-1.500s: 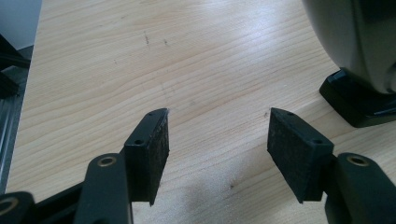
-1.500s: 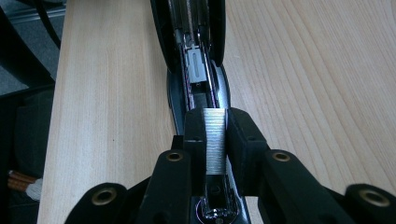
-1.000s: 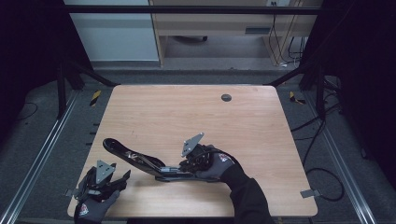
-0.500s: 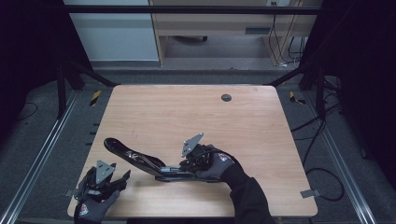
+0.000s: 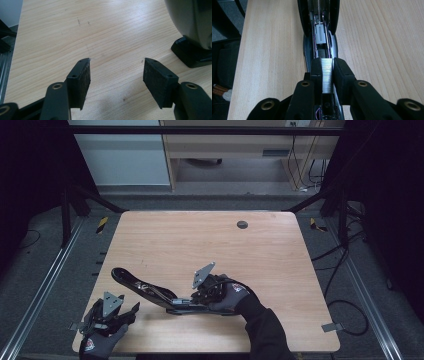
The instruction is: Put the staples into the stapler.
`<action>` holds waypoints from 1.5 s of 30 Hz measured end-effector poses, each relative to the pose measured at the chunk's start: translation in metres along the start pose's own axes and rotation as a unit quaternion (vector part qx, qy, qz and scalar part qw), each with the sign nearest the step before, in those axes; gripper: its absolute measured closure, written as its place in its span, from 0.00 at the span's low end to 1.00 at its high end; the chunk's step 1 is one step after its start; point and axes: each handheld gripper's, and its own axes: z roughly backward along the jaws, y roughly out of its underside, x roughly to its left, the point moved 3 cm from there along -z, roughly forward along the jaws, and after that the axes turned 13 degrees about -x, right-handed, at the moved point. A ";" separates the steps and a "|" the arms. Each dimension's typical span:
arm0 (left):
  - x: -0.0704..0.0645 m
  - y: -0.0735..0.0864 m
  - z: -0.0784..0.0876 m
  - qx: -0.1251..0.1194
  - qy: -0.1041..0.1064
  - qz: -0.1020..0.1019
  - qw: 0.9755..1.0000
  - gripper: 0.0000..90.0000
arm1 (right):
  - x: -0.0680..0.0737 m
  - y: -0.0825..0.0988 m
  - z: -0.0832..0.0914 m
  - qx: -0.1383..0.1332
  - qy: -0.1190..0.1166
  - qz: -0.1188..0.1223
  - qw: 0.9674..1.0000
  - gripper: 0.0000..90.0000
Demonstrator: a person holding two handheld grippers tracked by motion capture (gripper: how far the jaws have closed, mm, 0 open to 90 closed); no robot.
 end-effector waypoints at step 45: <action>0.000 0.000 0.000 0.000 0.001 0.001 1.000 0.43 | -0.002 0.001 0.003 0.008 -0.016 0.010 1.000 0.87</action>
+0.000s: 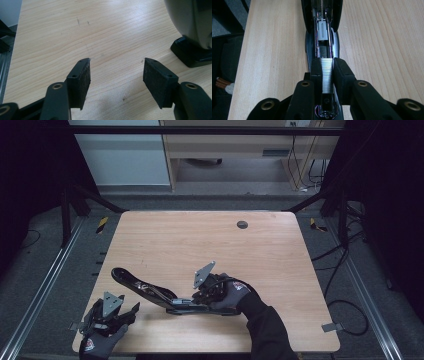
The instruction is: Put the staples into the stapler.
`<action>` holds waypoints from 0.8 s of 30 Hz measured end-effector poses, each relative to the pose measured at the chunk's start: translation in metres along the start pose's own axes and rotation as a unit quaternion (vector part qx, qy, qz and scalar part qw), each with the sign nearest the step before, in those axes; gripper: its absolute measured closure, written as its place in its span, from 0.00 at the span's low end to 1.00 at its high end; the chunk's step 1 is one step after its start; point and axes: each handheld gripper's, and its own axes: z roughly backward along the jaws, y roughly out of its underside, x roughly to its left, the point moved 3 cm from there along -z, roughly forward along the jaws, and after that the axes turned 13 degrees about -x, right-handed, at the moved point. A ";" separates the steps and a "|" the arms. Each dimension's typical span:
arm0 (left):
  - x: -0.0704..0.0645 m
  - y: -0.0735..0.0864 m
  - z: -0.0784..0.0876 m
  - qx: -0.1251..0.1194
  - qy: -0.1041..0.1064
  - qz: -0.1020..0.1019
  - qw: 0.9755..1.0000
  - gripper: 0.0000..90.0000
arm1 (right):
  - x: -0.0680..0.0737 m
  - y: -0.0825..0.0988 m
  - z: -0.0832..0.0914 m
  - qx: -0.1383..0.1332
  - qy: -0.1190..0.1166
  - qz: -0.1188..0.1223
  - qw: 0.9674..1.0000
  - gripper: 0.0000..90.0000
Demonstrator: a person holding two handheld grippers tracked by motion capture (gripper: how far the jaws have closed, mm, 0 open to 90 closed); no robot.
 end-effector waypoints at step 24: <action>0.000 0.000 0.000 0.001 0.000 -0.001 1.000 0.43 | -0.001 0.001 -0.003 0.002 -0.007 0.004 1.000 0.87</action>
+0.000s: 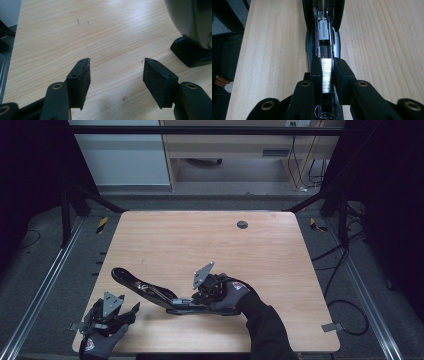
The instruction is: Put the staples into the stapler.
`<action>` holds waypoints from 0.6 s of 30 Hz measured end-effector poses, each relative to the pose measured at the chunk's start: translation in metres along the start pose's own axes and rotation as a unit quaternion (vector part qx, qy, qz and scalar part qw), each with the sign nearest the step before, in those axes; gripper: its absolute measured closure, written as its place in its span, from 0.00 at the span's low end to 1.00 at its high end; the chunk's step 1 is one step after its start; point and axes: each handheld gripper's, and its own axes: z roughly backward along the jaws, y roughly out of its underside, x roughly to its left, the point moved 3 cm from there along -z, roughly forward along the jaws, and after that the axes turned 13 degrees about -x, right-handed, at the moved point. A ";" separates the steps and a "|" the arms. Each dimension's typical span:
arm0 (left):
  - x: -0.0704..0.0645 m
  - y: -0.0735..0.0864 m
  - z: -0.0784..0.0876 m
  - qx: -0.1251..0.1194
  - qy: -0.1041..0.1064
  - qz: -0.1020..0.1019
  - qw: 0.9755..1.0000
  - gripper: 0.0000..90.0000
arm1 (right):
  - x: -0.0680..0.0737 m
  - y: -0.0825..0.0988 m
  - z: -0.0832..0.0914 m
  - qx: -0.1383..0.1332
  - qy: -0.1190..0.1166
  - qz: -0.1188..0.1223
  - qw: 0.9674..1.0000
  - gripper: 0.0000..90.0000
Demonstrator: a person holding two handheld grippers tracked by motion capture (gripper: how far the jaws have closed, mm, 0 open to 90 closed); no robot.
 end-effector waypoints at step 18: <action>-0.001 -0.001 0.001 -0.003 0.001 0.001 1.000 0.43 | 0.000 -0.004 0.005 -0.013 0.028 -0.013 0.999 0.81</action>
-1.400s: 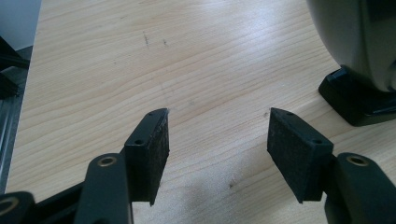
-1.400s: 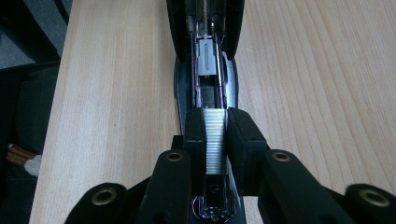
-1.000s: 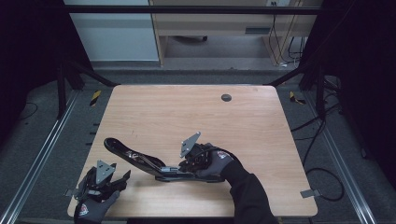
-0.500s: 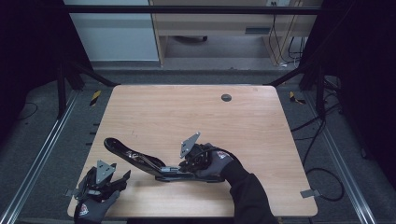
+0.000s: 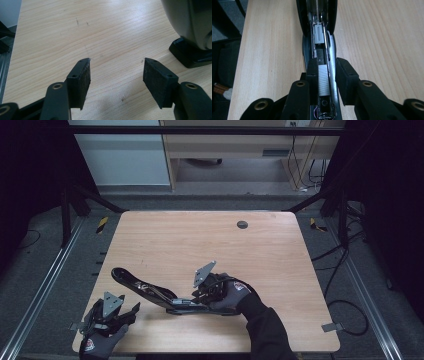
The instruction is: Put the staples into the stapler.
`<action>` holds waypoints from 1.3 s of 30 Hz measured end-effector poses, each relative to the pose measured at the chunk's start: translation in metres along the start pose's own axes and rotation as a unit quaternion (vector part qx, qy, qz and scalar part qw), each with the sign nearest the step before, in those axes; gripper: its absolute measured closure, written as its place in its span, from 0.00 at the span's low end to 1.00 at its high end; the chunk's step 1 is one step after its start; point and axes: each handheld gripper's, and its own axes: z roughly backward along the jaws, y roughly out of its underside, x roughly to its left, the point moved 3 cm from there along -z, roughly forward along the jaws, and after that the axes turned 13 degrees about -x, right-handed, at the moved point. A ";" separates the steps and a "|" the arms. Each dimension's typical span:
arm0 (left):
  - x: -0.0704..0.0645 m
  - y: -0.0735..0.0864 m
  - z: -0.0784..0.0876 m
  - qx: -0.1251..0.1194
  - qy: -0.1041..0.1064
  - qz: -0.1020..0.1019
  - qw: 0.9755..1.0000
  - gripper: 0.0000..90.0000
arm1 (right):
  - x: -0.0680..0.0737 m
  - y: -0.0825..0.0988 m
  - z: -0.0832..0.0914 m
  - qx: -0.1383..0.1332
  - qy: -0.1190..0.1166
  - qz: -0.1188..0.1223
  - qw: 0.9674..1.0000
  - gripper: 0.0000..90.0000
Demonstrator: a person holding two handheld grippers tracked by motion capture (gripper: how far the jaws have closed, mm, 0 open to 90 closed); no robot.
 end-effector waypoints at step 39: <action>-0.004 -0.015 0.012 -0.053 0.040 0.038 0.997 0.37 | 0.006 0.049 0.080 -0.110 0.273 -0.172 0.940 0.58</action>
